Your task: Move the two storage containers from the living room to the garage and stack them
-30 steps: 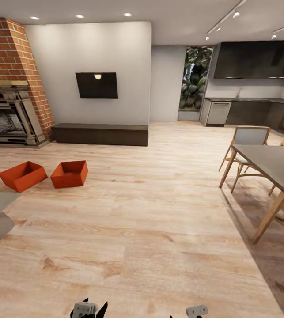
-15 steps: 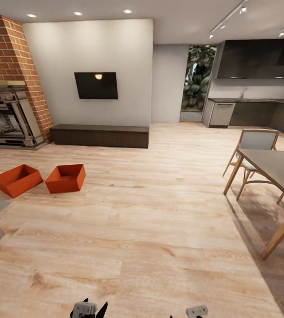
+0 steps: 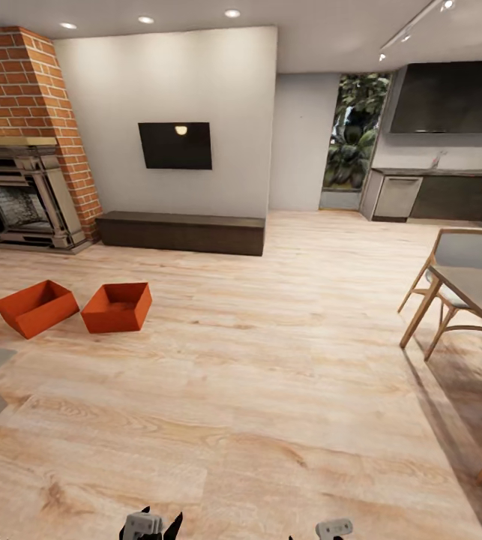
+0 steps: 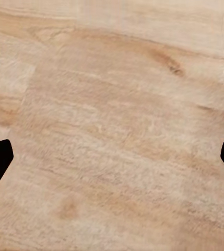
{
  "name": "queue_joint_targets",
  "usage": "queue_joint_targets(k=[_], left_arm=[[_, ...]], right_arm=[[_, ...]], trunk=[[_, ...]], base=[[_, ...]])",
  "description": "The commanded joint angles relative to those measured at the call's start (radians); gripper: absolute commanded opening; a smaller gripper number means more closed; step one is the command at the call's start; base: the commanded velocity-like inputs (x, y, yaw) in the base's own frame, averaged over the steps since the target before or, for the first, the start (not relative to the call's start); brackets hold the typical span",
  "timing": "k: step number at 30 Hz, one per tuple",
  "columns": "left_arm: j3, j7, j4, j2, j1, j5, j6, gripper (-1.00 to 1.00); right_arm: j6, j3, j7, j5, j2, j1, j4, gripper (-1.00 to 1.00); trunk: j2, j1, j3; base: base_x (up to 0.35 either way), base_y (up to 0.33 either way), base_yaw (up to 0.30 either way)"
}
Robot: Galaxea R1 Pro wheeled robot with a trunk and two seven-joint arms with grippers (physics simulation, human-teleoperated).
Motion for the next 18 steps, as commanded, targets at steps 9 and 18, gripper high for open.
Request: queue_joint_targets(k=[9,18], left_arm=[[-0.006,-0.007,0.001,0.000,-0.001,0.011,-0.001,1.00],[-0.006,-0.007,0.001,0.000,-0.001,0.011,-0.001,1.00]], right_arm=[[-0.004,0.006,0.003,-0.011,0.000,-0.001,0.001,1.00],[-0.004,0.006,0.003,-0.011,0.000,-0.001,0.001,1.00]], trunk=[[0.000,0.000,-0.001],[0.000,0.000,-0.001]], base=[[0.292,-0.175,0.288],[0.285,-0.184,0.294]])
